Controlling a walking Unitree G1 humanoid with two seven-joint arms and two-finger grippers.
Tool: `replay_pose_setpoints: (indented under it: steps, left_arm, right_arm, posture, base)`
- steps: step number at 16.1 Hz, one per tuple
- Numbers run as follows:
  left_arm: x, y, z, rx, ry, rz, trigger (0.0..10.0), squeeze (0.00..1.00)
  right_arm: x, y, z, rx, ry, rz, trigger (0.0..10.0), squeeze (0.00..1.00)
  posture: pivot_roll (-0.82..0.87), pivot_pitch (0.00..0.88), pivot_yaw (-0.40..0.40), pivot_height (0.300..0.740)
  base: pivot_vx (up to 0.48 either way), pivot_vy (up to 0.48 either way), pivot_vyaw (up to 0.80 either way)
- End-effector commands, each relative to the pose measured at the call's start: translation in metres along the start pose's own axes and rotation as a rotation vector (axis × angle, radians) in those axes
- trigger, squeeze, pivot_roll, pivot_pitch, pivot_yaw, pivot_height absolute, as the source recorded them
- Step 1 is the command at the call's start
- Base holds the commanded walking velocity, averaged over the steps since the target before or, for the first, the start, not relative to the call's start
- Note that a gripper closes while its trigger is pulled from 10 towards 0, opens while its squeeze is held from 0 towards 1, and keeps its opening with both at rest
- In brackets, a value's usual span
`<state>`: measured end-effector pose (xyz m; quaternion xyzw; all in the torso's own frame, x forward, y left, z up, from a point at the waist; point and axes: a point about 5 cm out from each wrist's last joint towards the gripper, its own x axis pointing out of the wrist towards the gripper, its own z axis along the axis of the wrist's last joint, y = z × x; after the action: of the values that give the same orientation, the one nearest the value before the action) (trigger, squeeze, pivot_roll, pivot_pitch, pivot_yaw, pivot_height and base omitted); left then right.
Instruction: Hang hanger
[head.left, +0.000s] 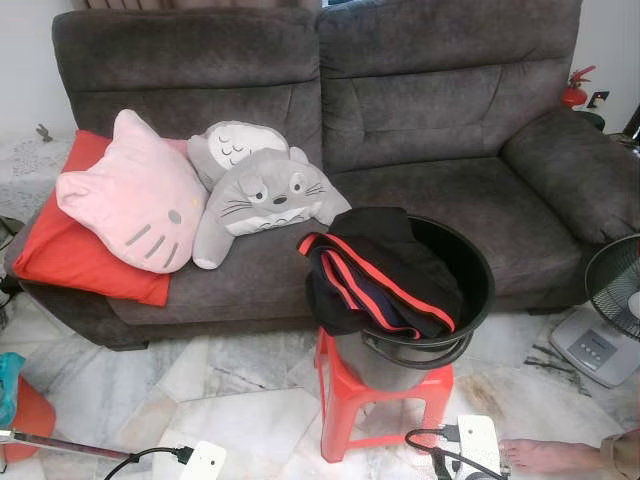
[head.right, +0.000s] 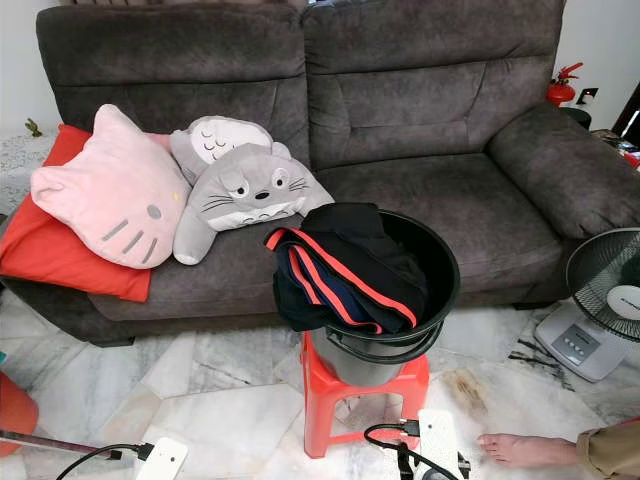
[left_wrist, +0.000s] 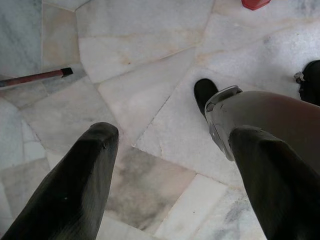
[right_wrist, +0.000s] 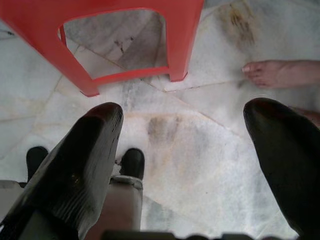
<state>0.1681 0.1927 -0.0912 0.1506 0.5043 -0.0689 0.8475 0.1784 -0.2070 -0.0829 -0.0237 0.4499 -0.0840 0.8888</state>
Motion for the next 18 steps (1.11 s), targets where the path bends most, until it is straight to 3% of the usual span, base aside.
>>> replay_pose_setpoints:
  steps: [1, 3, 4, 6, 7, 11, 15, 16, 18]
  left_arm:
    - [-0.001, 0.002, -0.004, 0.002, 0.014, 0.000, 10.0, 0.00]
    - [-0.001, 0.002, -0.005, 0.003, 0.015, 0.000, 10.0, 0.00]
    - [-0.001, 0.002, -0.005, 0.001, 0.015, 0.000, 10.0, 0.00]
    - [-0.001, 0.001, -0.006, 0.009, 0.016, -0.002, 10.0, 0.00]
    - [-0.001, 0.001, -0.006, 0.009, 0.017, -0.002, 10.0, 0.00]
    - [-0.001, 0.002, -0.005, 0.008, 0.014, -0.003, 10.0, 0.00]
    - [-0.001, 0.003, -0.005, 0.005, 0.013, 0.003, 10.0, 0.00]
    - [-0.001, 0.003, -0.005, 0.002, 0.013, 0.004, 10.0, 0.00]
    - [-0.001, 0.003, -0.005, 0.002, 0.013, 0.005, 10.0, 0.00]
  right_arm:
    - [0.000, 0.003, -0.001, -0.001, 0.023, 0.010, 10.0, 0.00]
    - [0.000, 0.003, -0.004, 0.048, 0.032, -0.013, 10.0, 0.00]
    - [-0.001, 0.002, -0.005, 0.122, 0.030, -0.041, 10.0, 0.00]
    - [-0.001, 0.003, -0.005, 0.112, 0.020, -0.035, 10.0, 0.00]
    - [-0.002, 0.002, -0.002, 0.175, -0.037, -0.051, 10.0, 0.00]
    - [-0.002, 0.003, 0.007, 0.157, -0.124, -0.022, 10.0, 0.00]
    - [-0.005, 0.004, 0.017, 0.213, -0.254, -0.012, 10.0, 0.00]
    - [-0.001, -0.008, 0.121, 0.203, -0.488, -0.012, 10.0, 0.00]
    - [-0.005, -0.006, 0.148, 0.185, -0.568, -0.009, 10.0, 0.00]
  posture:
    - [0.02, 0.000, 0.036, 0.740]
    - [0.03, 0.000, 0.032, 0.740]
    - [0.03, 0.000, 0.033, 0.740]
    - [0.02, 0.000, 0.038, 0.740]
    - [0.03, 0.000, 0.039, 0.740]
    - [0.03, 0.000, 0.046, 0.740]
    - [0.04, 0.000, 0.046, 0.740]
    - [0.04, 0.000, 0.046, 0.740]
    - [0.04, 0.000, 0.046, 0.740]
  base:
    - [0.000, 0.000, 0.00]
    - [0.000, 0.000, 0.00]
    - [0.000, 0.000, 0.00]
    - [0.000, 0.000, 0.00]
    - [0.000, 0.000, 0.00]
    - [0.000, 0.000, 0.00]
    - [0.000, 0.000, 0.00]
    - [0.000, 0.000, 0.00]
    - [0.000, 0.000, 0.00]
